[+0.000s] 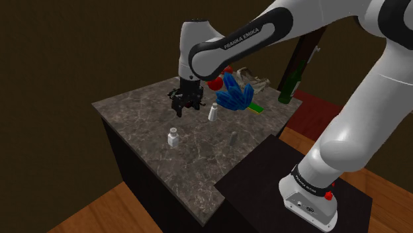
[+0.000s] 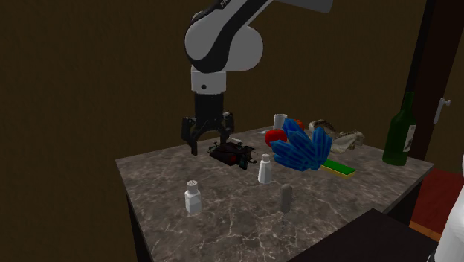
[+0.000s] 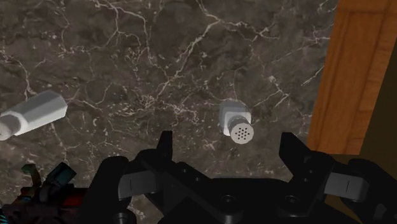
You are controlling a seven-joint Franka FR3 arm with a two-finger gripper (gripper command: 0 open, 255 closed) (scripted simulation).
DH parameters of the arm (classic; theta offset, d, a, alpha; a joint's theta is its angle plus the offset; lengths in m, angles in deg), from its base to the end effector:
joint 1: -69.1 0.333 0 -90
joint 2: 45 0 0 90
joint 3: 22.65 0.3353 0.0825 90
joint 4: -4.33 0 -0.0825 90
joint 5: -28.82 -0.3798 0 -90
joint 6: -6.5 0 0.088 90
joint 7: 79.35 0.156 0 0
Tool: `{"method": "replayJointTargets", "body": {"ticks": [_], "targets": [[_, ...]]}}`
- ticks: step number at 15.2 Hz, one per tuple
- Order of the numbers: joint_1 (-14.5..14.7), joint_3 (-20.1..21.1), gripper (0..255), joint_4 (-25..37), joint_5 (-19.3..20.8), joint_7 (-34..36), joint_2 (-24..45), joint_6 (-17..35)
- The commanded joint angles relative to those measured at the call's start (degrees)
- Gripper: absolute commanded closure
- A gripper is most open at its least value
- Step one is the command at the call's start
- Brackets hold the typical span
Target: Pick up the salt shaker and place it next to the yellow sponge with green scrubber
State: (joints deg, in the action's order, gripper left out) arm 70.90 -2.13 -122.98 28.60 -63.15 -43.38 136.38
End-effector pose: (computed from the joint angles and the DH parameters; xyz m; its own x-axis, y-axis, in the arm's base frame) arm 0.4901 0.2013 0.3378 0.9945 0.1038 0.0140 0.1041 -0.9944 -0.0175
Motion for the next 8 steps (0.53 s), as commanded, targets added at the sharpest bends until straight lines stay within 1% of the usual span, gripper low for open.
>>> {"method": "replayJointTargets", "body": {"ticks": [1, 6, 8], "targets": [[0.6, 0.3, 0, 2.5, 2.3, 2.5, 4.7, 1.4], [3.5, -0.3, 0, 9.8, 7.8, 8.3, 16.3, 3.7], [3.9, -0.6, 0, 10.2, 8.4, 8.8, 17.6, 4.4]]}}
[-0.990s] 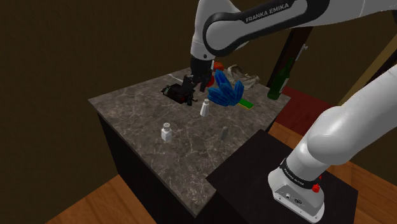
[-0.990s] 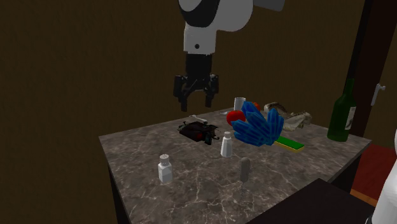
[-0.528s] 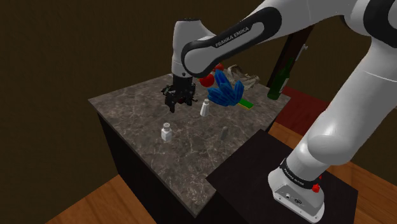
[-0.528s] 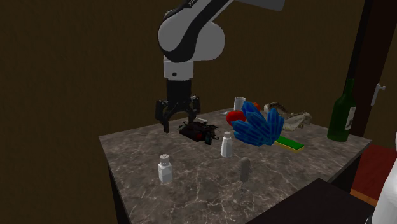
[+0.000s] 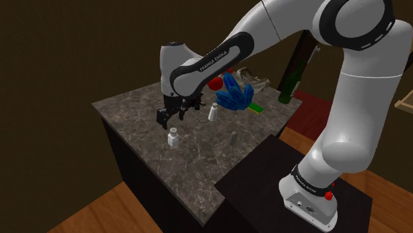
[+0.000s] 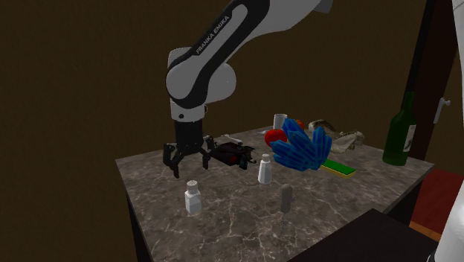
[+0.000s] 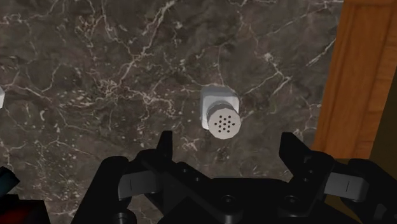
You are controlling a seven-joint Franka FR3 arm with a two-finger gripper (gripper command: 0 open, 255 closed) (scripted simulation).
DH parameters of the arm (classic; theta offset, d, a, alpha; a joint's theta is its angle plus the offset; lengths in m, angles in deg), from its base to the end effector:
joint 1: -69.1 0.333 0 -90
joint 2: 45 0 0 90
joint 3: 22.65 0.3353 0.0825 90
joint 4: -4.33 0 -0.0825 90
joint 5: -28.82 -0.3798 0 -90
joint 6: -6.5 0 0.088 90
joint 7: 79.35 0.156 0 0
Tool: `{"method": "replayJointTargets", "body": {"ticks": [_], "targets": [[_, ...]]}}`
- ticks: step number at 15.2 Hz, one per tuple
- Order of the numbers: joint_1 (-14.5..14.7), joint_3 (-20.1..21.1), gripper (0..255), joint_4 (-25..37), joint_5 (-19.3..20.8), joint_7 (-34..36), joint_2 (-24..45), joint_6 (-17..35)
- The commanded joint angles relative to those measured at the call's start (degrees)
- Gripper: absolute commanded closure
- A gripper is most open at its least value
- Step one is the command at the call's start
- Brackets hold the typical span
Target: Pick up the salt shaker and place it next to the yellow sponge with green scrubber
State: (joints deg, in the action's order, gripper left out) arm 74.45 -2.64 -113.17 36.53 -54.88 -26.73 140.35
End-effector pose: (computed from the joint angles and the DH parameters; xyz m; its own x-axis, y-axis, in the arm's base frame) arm 0.5387 0.2453 0.2628 0.9955 0.0938 -0.0137 0.0937 -0.9956 -0.0065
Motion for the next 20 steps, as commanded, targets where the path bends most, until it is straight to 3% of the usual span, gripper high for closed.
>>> {"method": "replayJointTargets", "body": {"ticks": [1, 6, 14, 15, 20], "targets": [[0.4, -0.3, 0, 0.2, 0.7, 0.7, 1.5, 1.1], [1.1, -1.1, 0, -0.3, 2.3, 1.8, 4.5, 4.5], [1.1, -1.1, 0, -0.3, 2.3, 1.8, 4.5, 4.5], [1.1, -1.1, 255, -0.3, 2.3, 1.8, 4.5, 4.5], [1.1, -1.1, 255, -0.3, 2.3, 1.8, 4.5, 4.5]]}}
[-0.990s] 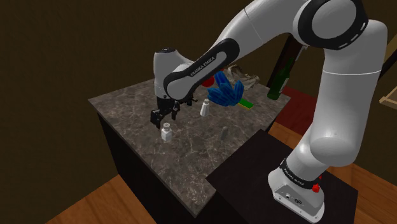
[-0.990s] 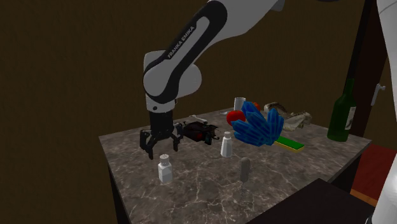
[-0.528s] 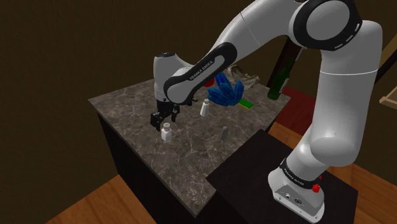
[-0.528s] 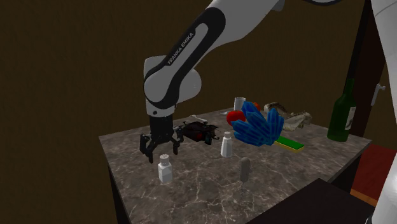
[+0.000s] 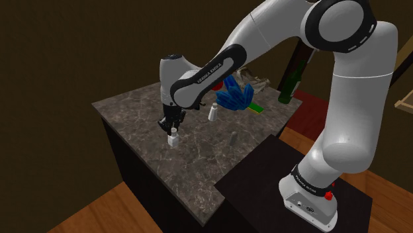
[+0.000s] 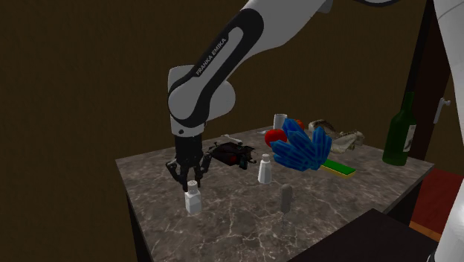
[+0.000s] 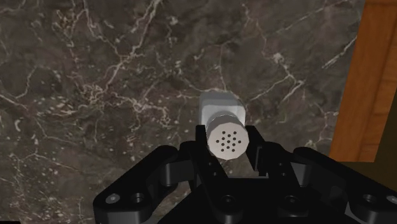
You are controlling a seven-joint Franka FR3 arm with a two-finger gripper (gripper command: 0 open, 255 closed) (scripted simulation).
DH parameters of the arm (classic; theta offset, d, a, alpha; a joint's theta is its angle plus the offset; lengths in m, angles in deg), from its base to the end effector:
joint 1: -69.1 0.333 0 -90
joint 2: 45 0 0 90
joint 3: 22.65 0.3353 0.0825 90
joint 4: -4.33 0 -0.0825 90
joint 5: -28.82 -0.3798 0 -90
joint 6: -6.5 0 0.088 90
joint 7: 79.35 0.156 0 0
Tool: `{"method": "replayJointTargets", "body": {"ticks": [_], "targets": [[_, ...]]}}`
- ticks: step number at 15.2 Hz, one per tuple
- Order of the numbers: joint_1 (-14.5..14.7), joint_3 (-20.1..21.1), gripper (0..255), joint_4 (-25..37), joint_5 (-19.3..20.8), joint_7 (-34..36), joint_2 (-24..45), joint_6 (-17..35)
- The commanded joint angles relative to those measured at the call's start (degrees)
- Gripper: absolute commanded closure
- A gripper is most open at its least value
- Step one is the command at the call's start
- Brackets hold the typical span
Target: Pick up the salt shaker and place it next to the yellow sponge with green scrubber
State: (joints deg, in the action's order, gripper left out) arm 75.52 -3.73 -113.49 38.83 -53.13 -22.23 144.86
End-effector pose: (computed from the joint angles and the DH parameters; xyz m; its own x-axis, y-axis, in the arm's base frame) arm 0.5410 0.2485 0.2218 0.9956 0.0930 -0.0144 0.0929 -0.9957 -0.0058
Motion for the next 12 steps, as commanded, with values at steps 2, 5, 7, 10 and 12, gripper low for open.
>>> {"method": "replayJointTargets", "body": {"ticks": [2, 5, 7, 10, 12], "targets": [[0.0, 0.0, 255, 0.0, 0.0, 0.0, 0.0, 0.0], [-0.1, 0.2, 255, 0.0, -0.3, -0.2, -0.6, -0.6], [-0.4, 0.5, 255, 0.2, -0.9, -0.5, -1.7, -1.8], [-0.7, 0.9, 255, 0.5, -1.7, -1.1, -3.3, -3.7], [-0.9, 1.2, 255, 0.8, -2.2, -1.4, -4.4, -4.9]]}}
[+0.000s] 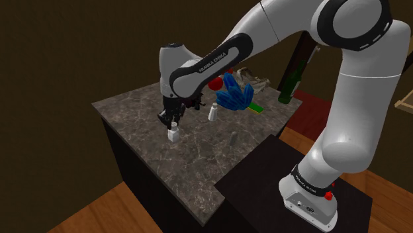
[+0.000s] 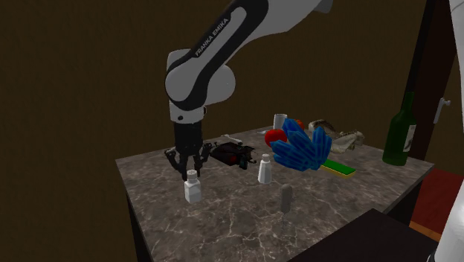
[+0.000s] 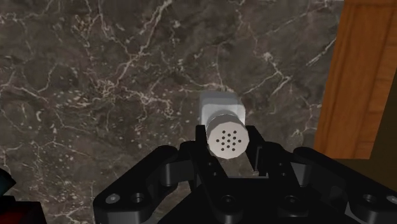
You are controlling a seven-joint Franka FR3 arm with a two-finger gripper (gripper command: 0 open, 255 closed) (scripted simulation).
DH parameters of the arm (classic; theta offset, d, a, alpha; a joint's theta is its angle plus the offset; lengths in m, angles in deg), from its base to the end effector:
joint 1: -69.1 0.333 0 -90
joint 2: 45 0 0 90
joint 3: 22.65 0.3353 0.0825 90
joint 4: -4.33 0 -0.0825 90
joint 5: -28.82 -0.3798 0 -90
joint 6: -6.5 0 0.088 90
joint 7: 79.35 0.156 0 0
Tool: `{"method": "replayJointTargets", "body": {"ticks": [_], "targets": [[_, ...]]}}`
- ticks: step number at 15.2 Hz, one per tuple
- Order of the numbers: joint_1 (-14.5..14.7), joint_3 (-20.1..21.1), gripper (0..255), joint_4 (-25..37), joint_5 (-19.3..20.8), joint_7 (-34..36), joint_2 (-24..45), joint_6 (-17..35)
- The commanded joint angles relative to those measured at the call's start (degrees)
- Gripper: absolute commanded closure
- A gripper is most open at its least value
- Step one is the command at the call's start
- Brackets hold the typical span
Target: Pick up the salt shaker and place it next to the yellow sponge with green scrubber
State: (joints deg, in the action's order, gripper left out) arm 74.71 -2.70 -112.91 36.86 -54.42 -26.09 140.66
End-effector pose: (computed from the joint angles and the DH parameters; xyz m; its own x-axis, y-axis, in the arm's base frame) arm 0.5395 0.2478 0.2588 0.9956 0.0928 -0.0140 0.0927 -0.9957 -0.0060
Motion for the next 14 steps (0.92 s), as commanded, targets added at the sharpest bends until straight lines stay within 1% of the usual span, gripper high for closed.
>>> {"method": "replayJointTargets", "body": {"ticks": [1, 14], "targets": [[-0.2, 0.3, 255, 0.4, -0.5, -0.3, -1.0, -1.3], [-1.0, 1.3, 255, 3.6, -3.5, -2.2, -6.8, -9.9]]}}
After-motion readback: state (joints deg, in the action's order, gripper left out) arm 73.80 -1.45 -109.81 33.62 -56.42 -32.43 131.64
